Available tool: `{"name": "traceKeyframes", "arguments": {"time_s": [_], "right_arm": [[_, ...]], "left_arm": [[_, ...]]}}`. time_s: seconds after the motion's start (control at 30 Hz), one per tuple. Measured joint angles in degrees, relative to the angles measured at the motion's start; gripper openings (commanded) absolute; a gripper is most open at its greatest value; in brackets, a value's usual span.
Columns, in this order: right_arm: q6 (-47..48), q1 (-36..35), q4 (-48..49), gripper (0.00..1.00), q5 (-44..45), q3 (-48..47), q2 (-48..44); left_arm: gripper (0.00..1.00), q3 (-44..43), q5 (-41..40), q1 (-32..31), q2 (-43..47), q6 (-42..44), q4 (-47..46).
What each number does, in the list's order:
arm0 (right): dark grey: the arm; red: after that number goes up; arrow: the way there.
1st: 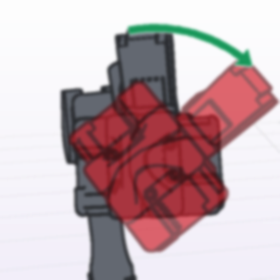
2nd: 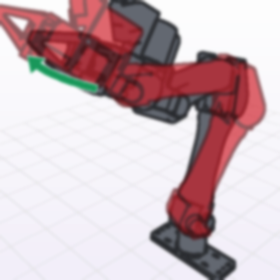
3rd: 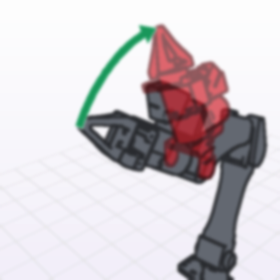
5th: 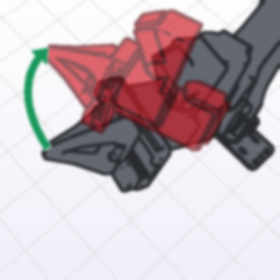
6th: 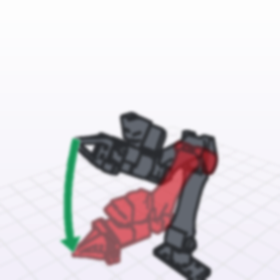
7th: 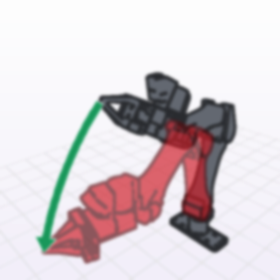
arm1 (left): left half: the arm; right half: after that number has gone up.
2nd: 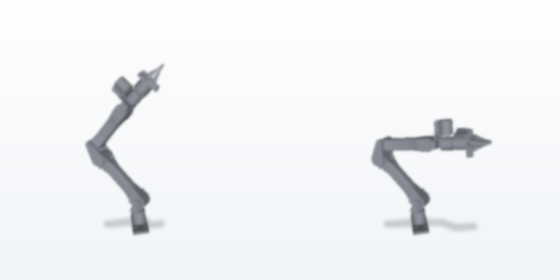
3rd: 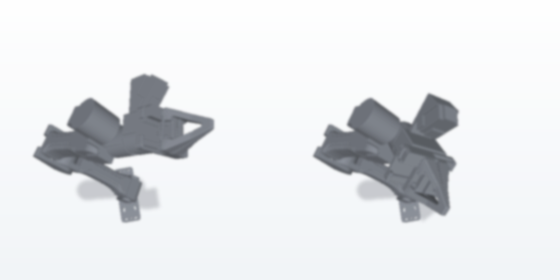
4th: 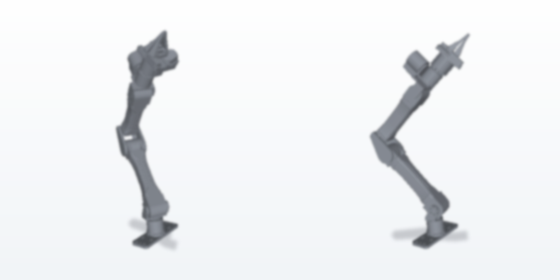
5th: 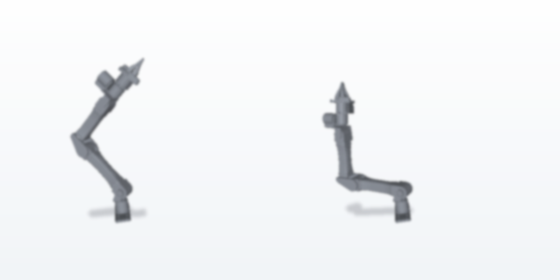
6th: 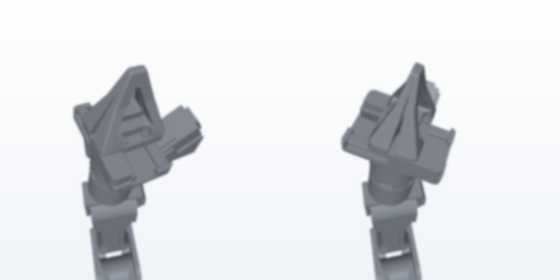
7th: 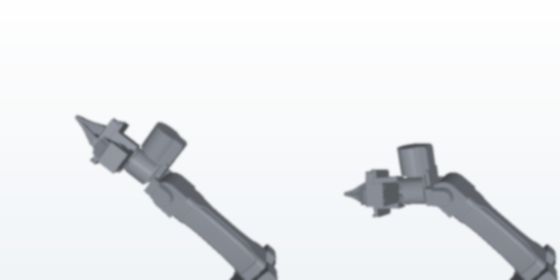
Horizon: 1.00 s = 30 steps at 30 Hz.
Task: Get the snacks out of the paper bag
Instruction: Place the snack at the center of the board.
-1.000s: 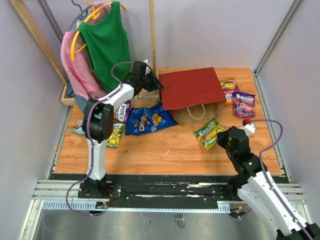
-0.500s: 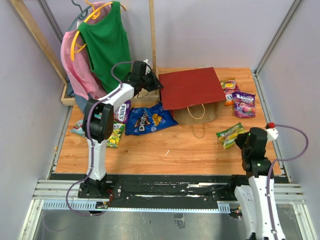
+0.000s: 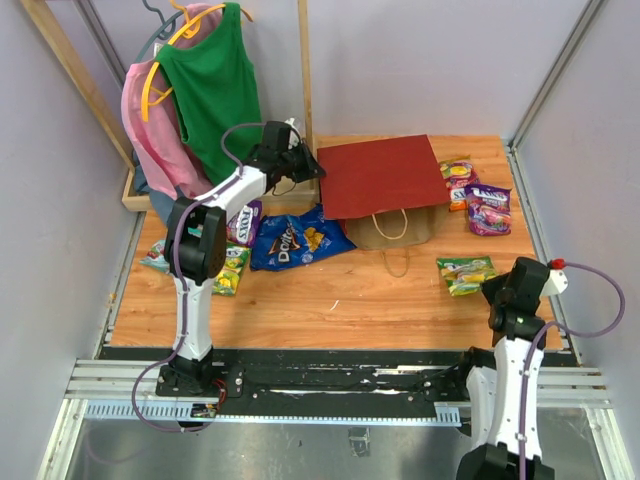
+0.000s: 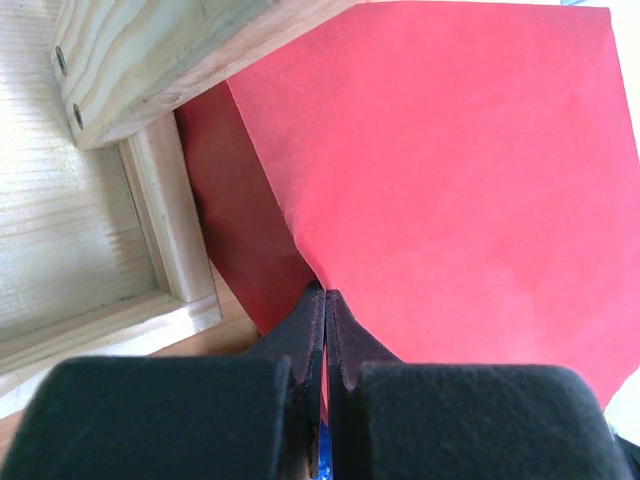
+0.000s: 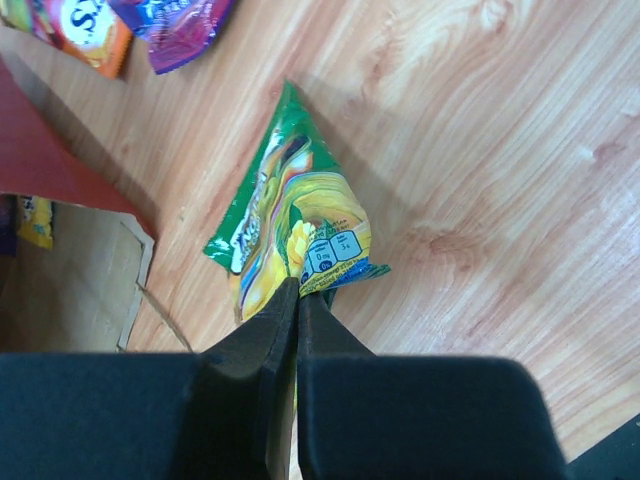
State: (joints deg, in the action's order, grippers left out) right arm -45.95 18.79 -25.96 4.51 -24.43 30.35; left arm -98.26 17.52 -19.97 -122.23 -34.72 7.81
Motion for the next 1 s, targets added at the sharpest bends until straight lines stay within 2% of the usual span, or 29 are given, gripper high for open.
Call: {"name": "traceKeyframes", "arguments": {"time_s": [0.27,0.5,0.8,1.0], "right_arm": [[-1.9,3.9,3.7,0.01,-2.3,0.2,7.0],[-5.3,4.6,10.7,0.01,-5.9,4.6,12.9],[-8.0,5.9,17.7,0.01,-6.4,7.3,15.2],[-9.7,9.2,22.0,0.01,-6.9,7.2,22.0]], "left_arm": [[0.01,0.0,1.4,0.8,0.0,0.0,0.0],[0.01,0.0,1.9,1.0,0.0,0.0,0.0],[0.01,0.0,2.1,1.1,0.0,-0.2,0.0],[0.0,0.0,2.1,1.1,0.0,-0.2,-0.1]]}}
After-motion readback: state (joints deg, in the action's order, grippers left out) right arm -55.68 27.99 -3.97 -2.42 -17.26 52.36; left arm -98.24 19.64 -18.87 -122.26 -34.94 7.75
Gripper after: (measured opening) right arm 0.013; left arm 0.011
